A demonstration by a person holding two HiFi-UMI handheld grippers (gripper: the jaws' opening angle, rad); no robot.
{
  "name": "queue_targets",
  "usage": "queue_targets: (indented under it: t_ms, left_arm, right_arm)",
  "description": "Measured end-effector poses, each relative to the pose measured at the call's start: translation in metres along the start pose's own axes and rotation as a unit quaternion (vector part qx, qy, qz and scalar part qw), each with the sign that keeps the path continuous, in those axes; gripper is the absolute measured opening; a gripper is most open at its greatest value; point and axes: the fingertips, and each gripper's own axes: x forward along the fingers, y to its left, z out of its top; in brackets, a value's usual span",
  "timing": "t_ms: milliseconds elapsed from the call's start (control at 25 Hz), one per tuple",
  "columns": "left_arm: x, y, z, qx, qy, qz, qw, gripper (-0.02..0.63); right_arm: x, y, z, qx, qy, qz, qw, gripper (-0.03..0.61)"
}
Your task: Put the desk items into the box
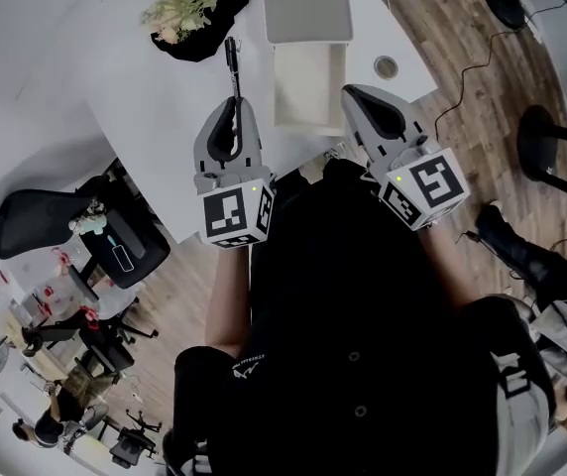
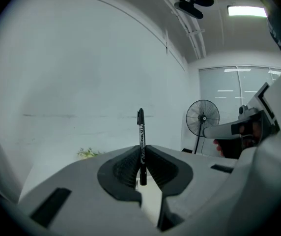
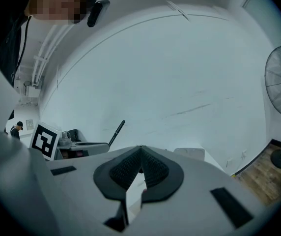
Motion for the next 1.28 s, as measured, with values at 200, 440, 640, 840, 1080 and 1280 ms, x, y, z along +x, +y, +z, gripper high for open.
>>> queue_targets:
  t_ms: [200,440,640,840,1080,1280]
  left_arm:
    - [-0.016,-0.023,0.014,-0.002,-0.019,-0.007,0.9998,0.044]
    - [-0.035,-0.056,0.025,0.006,-0.051,-0.034,0.9981,0.044]
    - [-0.057,-0.081,0.024,0.013,-0.072,-0.042,0.9965,0.044]
    - [-0.066,-0.097,0.025,0.01,-0.091,-0.042,0.9949,0.044]
    - [-0.065,-0.104,0.033,0.013,-0.101,-0.044,0.9939,0.044]
    - [-0.063,-0.099,0.031,0.012,-0.096,-0.043,0.9944,0.044]
  right_arm:
    - [-0.012,-0.003,0.003,-0.007,-0.005,0.014,1.0,-0.002]
    - [-0.028,-0.008,0.005,-0.019,-0.011,0.027,0.999,-0.002]
    - [-0.046,-0.01,0.005,-0.03,-0.016,0.032,0.999,-0.002]
    - [-0.059,-0.013,0.008,-0.041,-0.023,0.03,0.998,-0.002]
    - [-0.063,-0.015,0.014,-0.044,-0.026,0.029,0.998,-0.002]
    - [-0.058,-0.013,0.012,-0.041,-0.022,0.033,0.998,-0.002]
